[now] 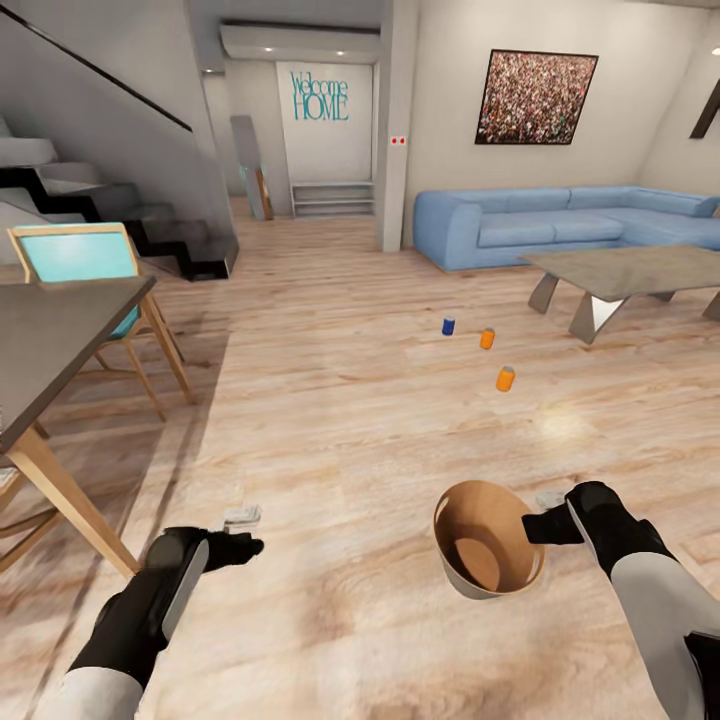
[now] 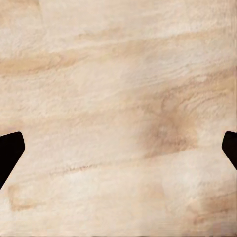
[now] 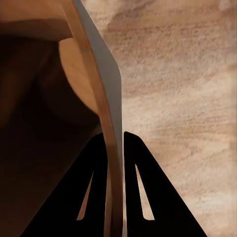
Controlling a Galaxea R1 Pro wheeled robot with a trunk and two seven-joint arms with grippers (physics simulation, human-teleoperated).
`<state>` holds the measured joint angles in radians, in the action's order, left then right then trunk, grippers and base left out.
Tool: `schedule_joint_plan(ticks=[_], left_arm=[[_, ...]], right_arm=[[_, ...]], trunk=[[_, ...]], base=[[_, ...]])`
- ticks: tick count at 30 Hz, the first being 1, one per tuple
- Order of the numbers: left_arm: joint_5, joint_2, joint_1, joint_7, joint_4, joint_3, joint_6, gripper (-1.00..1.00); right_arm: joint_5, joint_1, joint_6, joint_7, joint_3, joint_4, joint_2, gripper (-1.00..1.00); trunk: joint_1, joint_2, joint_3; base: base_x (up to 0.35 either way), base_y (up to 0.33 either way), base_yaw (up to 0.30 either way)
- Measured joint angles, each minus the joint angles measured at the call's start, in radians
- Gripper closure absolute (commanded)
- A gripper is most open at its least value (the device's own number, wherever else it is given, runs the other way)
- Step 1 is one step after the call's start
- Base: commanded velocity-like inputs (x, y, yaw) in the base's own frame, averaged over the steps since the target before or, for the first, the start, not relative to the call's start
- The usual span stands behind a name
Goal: Put the three can of soda from the living room inside the tash can in the kitchen.
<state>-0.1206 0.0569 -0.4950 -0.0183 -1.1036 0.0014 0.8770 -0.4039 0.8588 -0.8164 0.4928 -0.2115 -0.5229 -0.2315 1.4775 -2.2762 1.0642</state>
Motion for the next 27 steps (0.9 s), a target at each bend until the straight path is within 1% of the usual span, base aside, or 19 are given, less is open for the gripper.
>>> schedule_joint_plan(ticks=[1, 4, 6, 7, 8, 10, 11, 14, 21, 27], left_arm=[[-0.021, 0.001, -0.045, -0.001, 0.042, 0.0, 0.064, -1.0], [-0.038, 0.001, -0.094, -0.001, 0.114, 0.0, 0.125, -1.0], [-0.046, 0.001, -0.115, -0.001, 0.17, -0.001, 0.147, -1.0], [-0.052, 0.001, -0.134, 0.0, 0.224, -0.001, 0.161, -1.0], [-0.052, 0.001, -0.135, 0.0, 0.225, -0.001, 0.162, -1.0], [-0.057, 0.0, -0.157, 0.0, 0.287, -0.001, 0.17, -1.0], [-0.058, 0.0, -0.163, 0.001, 0.301, -0.001, 0.17, -1.0], [-0.06, -0.001, -0.174, 0.0, 0.329, -0.001, 0.17, -1.0], [-0.062, -0.004, -0.18, 0.002, 0.342, -0.006, 0.17, -1.0], [-0.062, -0.005, -0.18, 0.001, 0.346, -0.012, 0.141, -1.0]], right_arm=[[0.0, 0.0, 0.0, 0.0, -0.001, 0.0, 0.0, 1.0], [-0.002, 0.0, 0.0, -0.001, -0.002, -0.001, -0.003, 1.0], [-0.002, 0.0, 0.0, -0.001, -0.002, -0.001, -0.004, 1.0], [-0.001, 0.0, 0.0, -0.002, -0.003, -0.001, -0.005, 1.0], [-0.003, 0.0, 0.0, -0.002, -0.002, -0.001, -0.005, 1.0], [0.0, 0.0, 0.0, -0.004, -0.003, 0.0, -0.004, 1.0], [0.0, 0.0, -0.001, -0.005, -0.003, 0.0, -0.003, 1.0], [-0.002, 0.0, -0.002, -0.008, -0.002, -0.001, -0.001, 1.0], [-0.002, 0.0, -0.003, -0.011, 0.002, -0.001, 0.001, 1.0], [0.006, 0.0, -0.005, -0.012, 0.004, -0.001, 0.005, 1.0]], trunk=[[-0.004, 0.007, -0.003], [-0.015, 0.028, -0.012], [-0.023, 0.042, -0.019], [-0.027, 0.049, -0.022], [-0.031, 0.056, -0.025], [-0.035, 0.063, -0.028], [-0.035, 0.063, -0.028], [-0.035, 0.063, -0.028], [-0.035, 0.063, -0.028], [-0.035, 0.063, -0.028]], base=[[0.0, 0.0, 0.0], [0.0, 0.0, 0.0], [0.0, 0.0, 0.0], [0.0, 0.0, 0.0], [0.0, 0.0, 0.0], [0.0, 0.0, 0.0], [0.0, 0.0, 0.0], [0.0, 0.0, 0.0], [0.0, 0.0, 0.0], [0.0, 0.0, -0.053]])
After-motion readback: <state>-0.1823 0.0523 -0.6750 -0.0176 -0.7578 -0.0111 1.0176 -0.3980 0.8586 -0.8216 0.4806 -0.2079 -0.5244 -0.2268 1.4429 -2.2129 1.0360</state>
